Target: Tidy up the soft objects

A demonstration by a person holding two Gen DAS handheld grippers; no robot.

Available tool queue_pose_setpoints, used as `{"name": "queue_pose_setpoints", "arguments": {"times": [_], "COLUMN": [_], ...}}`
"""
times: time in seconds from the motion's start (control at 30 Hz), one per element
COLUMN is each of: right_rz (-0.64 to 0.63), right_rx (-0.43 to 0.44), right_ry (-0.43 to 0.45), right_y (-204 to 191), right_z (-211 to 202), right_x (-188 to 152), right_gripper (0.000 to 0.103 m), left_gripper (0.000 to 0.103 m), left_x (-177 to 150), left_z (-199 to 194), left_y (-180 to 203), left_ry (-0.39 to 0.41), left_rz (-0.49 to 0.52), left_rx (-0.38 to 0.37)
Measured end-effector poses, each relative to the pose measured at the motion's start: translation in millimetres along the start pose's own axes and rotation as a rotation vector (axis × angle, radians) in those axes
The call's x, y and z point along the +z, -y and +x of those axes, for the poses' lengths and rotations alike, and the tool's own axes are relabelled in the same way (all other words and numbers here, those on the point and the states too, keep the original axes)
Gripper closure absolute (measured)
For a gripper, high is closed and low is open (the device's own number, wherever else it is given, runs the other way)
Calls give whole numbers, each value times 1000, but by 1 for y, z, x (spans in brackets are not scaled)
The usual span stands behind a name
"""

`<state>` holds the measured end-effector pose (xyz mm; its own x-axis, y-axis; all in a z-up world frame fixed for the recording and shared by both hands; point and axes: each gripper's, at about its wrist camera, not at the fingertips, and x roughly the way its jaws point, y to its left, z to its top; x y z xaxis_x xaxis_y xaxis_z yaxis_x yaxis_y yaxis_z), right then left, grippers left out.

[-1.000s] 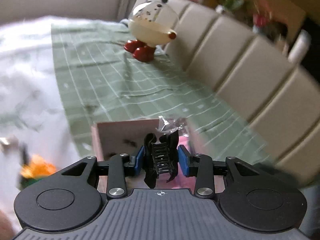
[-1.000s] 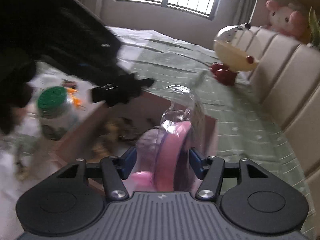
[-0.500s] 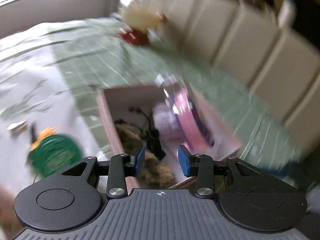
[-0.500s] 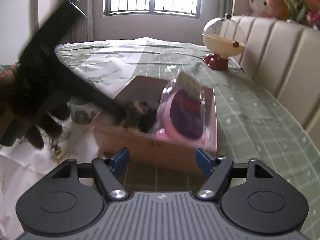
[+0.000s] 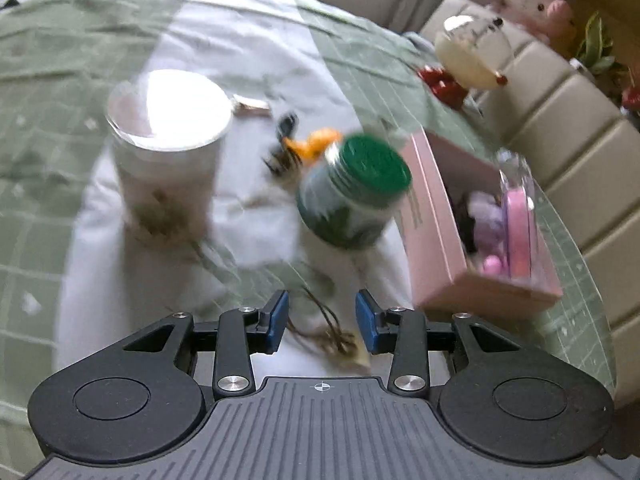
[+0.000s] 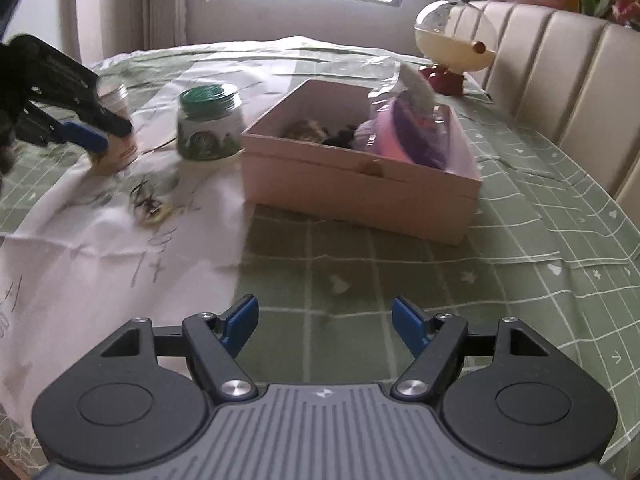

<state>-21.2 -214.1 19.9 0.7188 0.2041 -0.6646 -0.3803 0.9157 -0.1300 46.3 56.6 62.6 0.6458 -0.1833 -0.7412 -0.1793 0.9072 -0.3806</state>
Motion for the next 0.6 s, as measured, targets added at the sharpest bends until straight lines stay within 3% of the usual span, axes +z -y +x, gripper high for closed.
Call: {"name": "queue_pose_setpoints", "arguments": {"times": [0.13, 0.23, 0.33, 0.43, 0.6], "right_rz": [-30, -39, -44, -53, 54], "right_rx": [25, 89, 140, 209, 333], "right_ry": [-1, -1, 30, 36, -142], "right_y": [-11, -14, -23, -38, -64], "right_z": [-8, -9, -6, 6, 80], "right_x": [6, 32, 86, 162, 274], "right_gripper": [29, 29, 29, 29, 29], "left_gripper": [62, 62, 62, 62, 62], "left_x": [-18, -26, -29, -25, -20], "left_z": [1, -11, -27, -44, -58], "left_y": [9, -2, -20, -40, -65], "left_ry": [25, 39, 71, 117, 164], "left_rz": [62, 68, 35, 21, 23], "left_rx": [-12, -26, -30, -33, -59]}}
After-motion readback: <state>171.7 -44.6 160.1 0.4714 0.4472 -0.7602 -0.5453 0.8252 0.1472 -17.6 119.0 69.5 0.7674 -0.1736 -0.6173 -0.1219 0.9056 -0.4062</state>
